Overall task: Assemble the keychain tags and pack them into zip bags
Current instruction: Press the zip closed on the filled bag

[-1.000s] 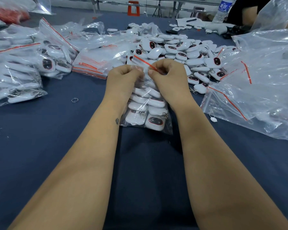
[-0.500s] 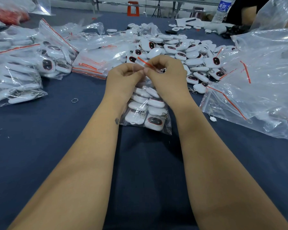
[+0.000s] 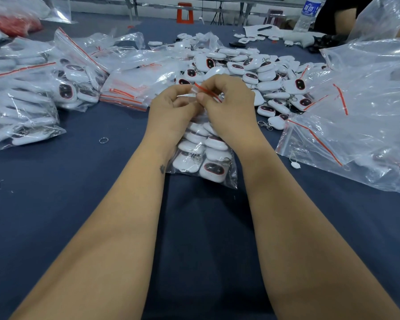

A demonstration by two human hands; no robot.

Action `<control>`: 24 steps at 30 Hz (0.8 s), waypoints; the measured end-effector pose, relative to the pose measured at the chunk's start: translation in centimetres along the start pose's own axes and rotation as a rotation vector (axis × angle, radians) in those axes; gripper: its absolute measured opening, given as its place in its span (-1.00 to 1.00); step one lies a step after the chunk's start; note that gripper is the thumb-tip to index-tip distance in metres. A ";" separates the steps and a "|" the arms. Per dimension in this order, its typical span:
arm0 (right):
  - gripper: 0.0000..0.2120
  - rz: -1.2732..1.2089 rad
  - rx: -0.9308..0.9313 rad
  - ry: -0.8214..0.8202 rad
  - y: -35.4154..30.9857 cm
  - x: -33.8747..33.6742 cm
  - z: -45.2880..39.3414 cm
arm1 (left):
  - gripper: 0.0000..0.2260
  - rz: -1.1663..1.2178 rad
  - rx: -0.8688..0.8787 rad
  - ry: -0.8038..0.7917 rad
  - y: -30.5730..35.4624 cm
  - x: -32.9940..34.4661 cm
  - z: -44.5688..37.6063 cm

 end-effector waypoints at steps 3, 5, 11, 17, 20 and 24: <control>-0.66 0.014 -0.016 0.002 -0.1 -0.1 0.0 | -0.75 -0.004 0.015 -0.010 0.1 0.1 0.1; -0.71 0.000 -0.027 0.013 -0.2 -0.1 0.0 | -0.78 0.010 0.023 -0.029 0.2 0.2 0.2; -0.76 -0.030 -0.037 -0.027 -0.1 0.3 -0.2 | -0.77 -0.044 0.030 -0.073 0.3 0.7 0.5; -0.91 -0.076 0.032 0.053 1.0 -0.3 -0.1 | -0.86 -0.048 -0.001 0.011 0.2 -0.1 0.2; -0.87 -0.015 0.086 0.009 2.2 -0.2 0.1 | -0.83 0.061 -0.051 0.086 0.0 -1.1 -0.2; -0.83 0.002 0.099 -0.044 2.7 0.4 0.1 | -0.78 0.016 -0.024 0.074 0.1 -0.9 -0.3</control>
Point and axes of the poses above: each hand's wrist, its own z-axis away from the middle knuckle, its own x-axis out of the palm, y = z × x, the point moved 8 cm from there along -z, towards the middle knuckle, and after that the axes turned 15 degrees about -x, right-handed, at the moved point
